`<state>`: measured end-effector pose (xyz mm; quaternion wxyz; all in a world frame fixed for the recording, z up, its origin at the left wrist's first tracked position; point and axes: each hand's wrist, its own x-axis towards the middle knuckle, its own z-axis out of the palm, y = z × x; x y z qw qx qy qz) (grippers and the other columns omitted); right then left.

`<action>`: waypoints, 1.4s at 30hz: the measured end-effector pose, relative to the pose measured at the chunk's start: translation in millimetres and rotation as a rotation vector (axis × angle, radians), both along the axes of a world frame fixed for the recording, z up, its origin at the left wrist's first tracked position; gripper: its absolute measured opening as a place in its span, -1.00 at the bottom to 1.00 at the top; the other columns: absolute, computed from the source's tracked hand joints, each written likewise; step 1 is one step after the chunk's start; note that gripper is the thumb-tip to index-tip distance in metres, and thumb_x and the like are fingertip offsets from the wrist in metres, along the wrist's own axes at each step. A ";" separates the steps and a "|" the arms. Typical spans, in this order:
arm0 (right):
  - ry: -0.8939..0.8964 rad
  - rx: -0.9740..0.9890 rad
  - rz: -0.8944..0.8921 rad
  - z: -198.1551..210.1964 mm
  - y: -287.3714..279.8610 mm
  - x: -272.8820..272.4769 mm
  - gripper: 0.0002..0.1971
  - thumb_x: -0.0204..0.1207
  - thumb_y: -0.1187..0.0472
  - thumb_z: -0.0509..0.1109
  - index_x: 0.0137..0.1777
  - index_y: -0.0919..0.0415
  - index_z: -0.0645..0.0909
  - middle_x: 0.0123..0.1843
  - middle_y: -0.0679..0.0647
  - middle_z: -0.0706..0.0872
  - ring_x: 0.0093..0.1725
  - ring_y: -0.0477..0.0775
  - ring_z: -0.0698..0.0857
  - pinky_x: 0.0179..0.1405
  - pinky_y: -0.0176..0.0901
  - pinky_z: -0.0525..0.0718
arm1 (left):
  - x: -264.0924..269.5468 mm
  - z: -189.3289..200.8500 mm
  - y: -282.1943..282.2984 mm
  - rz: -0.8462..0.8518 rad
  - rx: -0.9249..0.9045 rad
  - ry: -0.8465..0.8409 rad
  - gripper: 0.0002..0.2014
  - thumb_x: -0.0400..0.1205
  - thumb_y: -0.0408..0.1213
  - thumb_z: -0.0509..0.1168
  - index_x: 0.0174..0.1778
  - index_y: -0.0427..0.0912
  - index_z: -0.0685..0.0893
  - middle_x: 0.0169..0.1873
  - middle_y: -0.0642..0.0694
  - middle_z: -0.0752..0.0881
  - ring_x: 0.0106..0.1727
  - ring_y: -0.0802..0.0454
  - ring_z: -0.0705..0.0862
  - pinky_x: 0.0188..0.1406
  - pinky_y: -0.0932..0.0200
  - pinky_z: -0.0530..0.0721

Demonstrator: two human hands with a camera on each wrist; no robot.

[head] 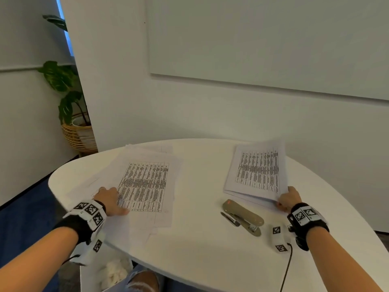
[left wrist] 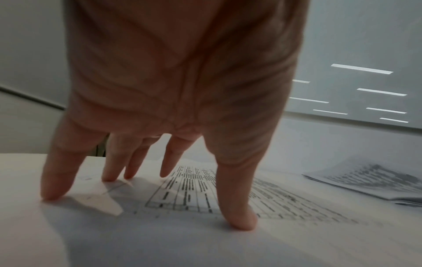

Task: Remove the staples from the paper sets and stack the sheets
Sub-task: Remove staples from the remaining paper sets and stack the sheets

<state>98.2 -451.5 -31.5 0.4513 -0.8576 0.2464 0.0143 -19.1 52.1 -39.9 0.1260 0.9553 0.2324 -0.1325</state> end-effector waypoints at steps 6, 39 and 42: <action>0.141 -0.318 0.090 5.1 -2.3 0.9 -0.64 0.60 0.37 0.21 0.34 0.58 0.41 0.33 0.46 0.54 0.23 0.37 0.61 0.25 0.02 0.61 | 2.7 7.5 -2.0 0.085 0.085 0.039 -0.02 0.28 0.38 0.44 0.46 -0.20 0.35 0.44 -0.25 0.40 0.50 -0.17 0.33 0.43 0.06 0.41; 0.108 -0.650 0.764 20.3 82.6 -93.3 -0.77 0.63 0.19 0.26 0.22 0.25 0.51 0.01 0.08 0.57 -0.03 0.06 0.53 -0.06 -0.22 0.42 | -74.9 29.1 -82.7 -0.326 -0.212 -0.076 -0.43 0.58 0.11 0.34 0.47 -0.04 0.46 0.49 -0.08 0.43 0.43 -0.03 0.49 0.39 0.08 0.47; 0.083 -0.657 0.735 18.4 85.9 -95.1 -0.77 0.63 0.22 0.24 0.22 0.30 0.51 0.09 0.17 0.64 -0.04 0.08 0.54 -0.09 -0.20 0.43 | -65.5 16.3 -90.8 -0.492 -0.043 -0.010 -0.41 0.72 0.08 0.07 0.65 -0.03 0.16 0.68 -0.14 -0.04 0.68 -0.11 -0.01 0.63 -0.09 0.11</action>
